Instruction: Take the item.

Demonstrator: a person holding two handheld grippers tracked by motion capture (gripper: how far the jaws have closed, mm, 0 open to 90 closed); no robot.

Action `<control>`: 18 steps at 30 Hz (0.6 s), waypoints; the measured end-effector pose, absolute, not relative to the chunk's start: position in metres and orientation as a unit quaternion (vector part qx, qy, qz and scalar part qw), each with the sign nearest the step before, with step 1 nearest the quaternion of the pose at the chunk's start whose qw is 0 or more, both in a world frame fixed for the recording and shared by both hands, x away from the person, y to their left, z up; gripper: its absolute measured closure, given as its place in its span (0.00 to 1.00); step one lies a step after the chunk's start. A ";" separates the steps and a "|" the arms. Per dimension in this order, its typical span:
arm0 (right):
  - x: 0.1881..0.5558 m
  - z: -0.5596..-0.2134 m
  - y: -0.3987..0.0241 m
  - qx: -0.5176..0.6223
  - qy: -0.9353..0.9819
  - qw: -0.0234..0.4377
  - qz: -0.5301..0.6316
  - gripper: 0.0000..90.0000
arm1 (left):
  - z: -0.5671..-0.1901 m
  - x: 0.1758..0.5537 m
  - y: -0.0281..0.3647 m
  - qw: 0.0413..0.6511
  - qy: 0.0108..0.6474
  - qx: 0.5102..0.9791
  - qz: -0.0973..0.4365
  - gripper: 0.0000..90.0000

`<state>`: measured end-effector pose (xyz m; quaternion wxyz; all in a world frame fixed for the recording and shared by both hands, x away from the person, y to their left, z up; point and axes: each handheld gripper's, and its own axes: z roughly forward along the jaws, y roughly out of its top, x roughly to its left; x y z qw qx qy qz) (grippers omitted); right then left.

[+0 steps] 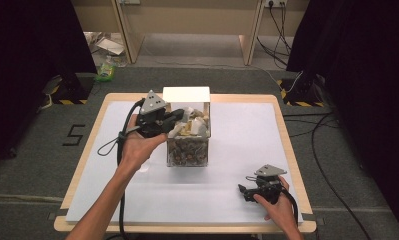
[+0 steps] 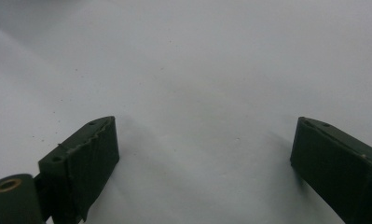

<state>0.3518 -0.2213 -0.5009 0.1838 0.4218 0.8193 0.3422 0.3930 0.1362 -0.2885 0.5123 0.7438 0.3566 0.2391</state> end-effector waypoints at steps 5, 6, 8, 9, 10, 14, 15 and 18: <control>0.352 -0.501 -0.221 0.422 0.819 0.184 0.342 0.09 | -0.281 0.389 0.147 0.518 0.357 0.739 0.240 0.99; 0.352 -0.501 -0.221 0.423 0.818 0.183 0.343 0.09 | -0.280 0.389 0.149 0.519 0.357 0.738 0.240 0.99; 0.352 -0.501 -0.221 0.422 0.819 0.184 0.342 0.09 | -0.277 0.387 0.154 0.520 0.360 0.736 0.241 0.99; 0.352 -0.501 -0.221 0.422 0.819 0.184 0.342 0.09 | -0.276 0.387 0.157 0.521 0.360 0.735 0.240 0.99; 0.352 -0.501 -0.221 0.422 0.819 0.184 0.342 0.09 | -0.275 0.386 0.159 0.522 0.361 0.734 0.240 0.99; 0.352 -0.501 -0.221 0.422 0.819 0.184 0.342 0.09 | -0.271 0.384 0.168 0.527 0.364 0.729 0.241 0.99; 0.352 -0.501 -0.221 0.423 0.819 0.183 0.342 0.09 | -0.269 0.384 0.170 0.529 0.364 0.728 0.240 0.99; 0.352 -0.501 -0.221 0.423 0.819 0.183 0.342 0.09 | -0.266 0.382 0.174 0.529 0.363 0.728 0.241 0.99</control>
